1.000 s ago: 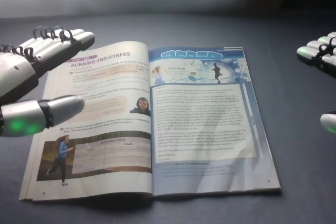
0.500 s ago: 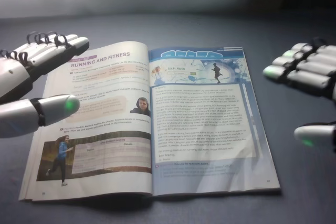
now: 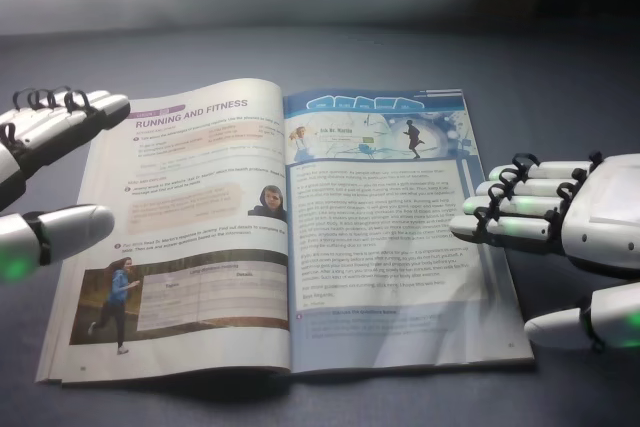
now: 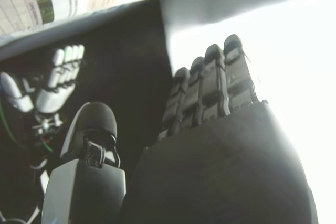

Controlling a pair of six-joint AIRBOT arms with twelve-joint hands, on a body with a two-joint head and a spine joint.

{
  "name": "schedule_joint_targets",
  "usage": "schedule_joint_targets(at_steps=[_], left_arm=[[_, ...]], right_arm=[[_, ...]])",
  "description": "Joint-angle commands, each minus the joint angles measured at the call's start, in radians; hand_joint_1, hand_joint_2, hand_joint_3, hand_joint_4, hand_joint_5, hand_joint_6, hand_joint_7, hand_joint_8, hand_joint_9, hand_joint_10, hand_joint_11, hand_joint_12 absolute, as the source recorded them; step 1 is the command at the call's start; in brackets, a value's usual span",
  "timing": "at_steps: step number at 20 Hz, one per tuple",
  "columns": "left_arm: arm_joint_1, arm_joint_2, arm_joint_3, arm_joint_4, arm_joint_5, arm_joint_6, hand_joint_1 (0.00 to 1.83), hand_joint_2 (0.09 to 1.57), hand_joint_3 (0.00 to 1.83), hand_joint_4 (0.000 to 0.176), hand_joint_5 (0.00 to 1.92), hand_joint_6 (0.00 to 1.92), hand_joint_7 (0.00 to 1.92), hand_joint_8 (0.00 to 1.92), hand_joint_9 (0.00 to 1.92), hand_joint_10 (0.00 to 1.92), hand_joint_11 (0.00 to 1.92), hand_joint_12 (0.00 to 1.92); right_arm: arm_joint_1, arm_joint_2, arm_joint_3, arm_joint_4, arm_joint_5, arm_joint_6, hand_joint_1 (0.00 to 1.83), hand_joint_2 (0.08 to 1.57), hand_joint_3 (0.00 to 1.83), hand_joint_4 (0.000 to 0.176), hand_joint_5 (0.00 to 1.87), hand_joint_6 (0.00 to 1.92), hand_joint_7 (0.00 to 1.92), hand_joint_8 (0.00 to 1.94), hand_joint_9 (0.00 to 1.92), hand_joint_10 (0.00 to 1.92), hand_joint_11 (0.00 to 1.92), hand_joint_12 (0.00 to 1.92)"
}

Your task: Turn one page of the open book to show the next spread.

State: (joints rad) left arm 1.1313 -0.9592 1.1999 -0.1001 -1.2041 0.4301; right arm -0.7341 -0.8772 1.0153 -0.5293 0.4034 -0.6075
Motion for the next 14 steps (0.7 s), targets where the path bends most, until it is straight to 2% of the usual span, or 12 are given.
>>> schedule_joint_targets(at_steps=[1, 2, 3, 4, 6, 8, 9, 11, 12, 13, 14], left_arm=[[0.002, 0.008, 0.000, -0.029, -0.131, -0.002, 0.13, 1.38, 0.00, 0.038, 0.00, 0.00, 0.00, 0.00, 0.00, 0.00, 0.00, 0.00], [0.016, 0.007, -0.003, -0.043, -0.143, -0.002, 0.13, 1.40, 0.01, 0.056, 0.00, 0.00, 0.00, 0.00, 0.00, 0.00, 0.00, 0.00], [0.026, 0.007, -0.006, -0.051, -0.148, -0.002, 0.16, 1.40, 0.01, 0.041, 0.00, 0.00, 0.00, 0.00, 0.00, 0.00, 0.00, 0.00], [0.034, 0.005, -0.007, -0.057, -0.151, -0.002, 0.17, 1.40, 0.01, 0.039, 0.00, 0.00, 0.00, 0.00, 0.00, 0.00, 0.00, 0.00], [0.043, -0.001, -0.007, -0.059, -0.145, -0.003, 0.19, 1.39, 0.00, 0.015, 0.00, 0.00, 0.00, 0.00, 0.00, 0.00, 0.00, 0.00], [0.047, -0.005, -0.006, -0.060, -0.143, -0.006, 0.17, 1.39, 0.00, 0.005, 0.00, 0.00, 0.00, 0.00, 0.00, 0.00, 0.00, 0.00], [0.048, -0.006, -0.006, -0.061, -0.144, -0.007, 0.17, 1.38, 0.00, 0.013, 0.00, 0.00, 0.00, 0.00, 0.00, 0.00, 0.00, 0.00], [0.054, -0.010, -0.007, -0.065, -0.145, -0.008, 0.18, 1.37, 0.00, 0.014, 0.00, 0.00, 0.00, 0.00, 0.00, 0.00, 0.00, 0.00], [0.062, -0.012, -0.006, -0.070, -0.147, -0.010, 0.15, 1.37, 0.00, 0.021, 0.00, 0.00, 0.00, 0.00, 0.00, 0.00, 0.00, 0.00], [0.067, -0.014, -0.006, -0.074, -0.149, -0.012, 0.16, 1.37, 0.00, 0.003, 0.00, 0.00, 0.00, 0.00, 0.00, 0.00, 0.00, 0.00], [0.074, -0.016, -0.006, -0.078, -0.149, -0.013, 0.18, 1.38, 0.00, 0.000, 0.00, 0.00, 0.00, 0.00, 0.00, 0.00, 0.00, 0.00]], right_arm=[[0.014, -0.004, 0.005, -0.004, 0.061, 0.024, 0.03, 1.27, 0.00, 0.000, 0.00, 0.00, 0.00, 0.00, 0.00, 0.00, 0.00, 0.00], [0.014, -0.017, 0.015, -0.042, 0.051, 0.060, 0.01, 1.26, 0.00, 0.000, 0.00, 0.00, 0.00, 0.00, 0.00, 0.00, 0.00, 0.00], [0.014, -0.024, 0.020, -0.064, 0.046, 0.081, 0.00, 1.25, 0.00, 0.000, 0.00, 0.00, 0.00, 0.00, 0.00, 0.00, 0.00, 0.00], [0.014, -0.033, 0.026, -0.090, 0.040, 0.105, 0.00, 1.24, 0.00, 0.000, 0.00, 0.00, 0.00, 0.00, 0.00, 0.00, 0.00, 0.00], [0.016, -0.055, 0.041, -0.126, 0.032, 0.138, 0.00, 1.23, 0.00, 0.000, 0.00, 0.00, 0.00, 0.00, 0.00, 0.00, 0.00, 0.00], [0.021, -0.076, 0.056, -0.156, 0.025, 0.160, 0.00, 1.22, 0.00, 0.000, 0.00, 0.00, 0.00, 0.00, 0.00, 0.00, 0.00, 0.00], [0.024, -0.087, 0.064, -0.167, 0.023, 0.169, 0.00, 1.23, 0.00, 0.000, 0.00, 0.00, 0.00, 0.00, 0.00, 0.00, 0.00, 0.00], [0.031, -0.116, 0.082, -0.174, 0.023, 0.177, 0.00, 1.21, 0.00, 0.000, 0.00, 0.00, 0.00, 0.00, 0.00, 0.00, 0.00, 0.00], [0.039, -0.135, 0.094, -0.176, 0.025, 0.177, 0.00, 1.20, 0.00, 0.000, 0.00, 0.00, 0.00, 0.00, 0.00, 0.00, 0.00, 0.00], [0.043, -0.148, 0.101, -0.178, 0.028, 0.177, 0.00, 1.20, 0.00, 0.000, 0.00, 0.00, 0.00, 0.00, 0.00, 0.00, 0.00, 0.00], [0.050, -0.168, 0.112, -0.181, 0.033, 0.177, 0.00, 1.20, 0.00, 0.000, 0.00, 0.00, 0.00, 0.00, 0.00, 0.00, 0.00, 0.00]])
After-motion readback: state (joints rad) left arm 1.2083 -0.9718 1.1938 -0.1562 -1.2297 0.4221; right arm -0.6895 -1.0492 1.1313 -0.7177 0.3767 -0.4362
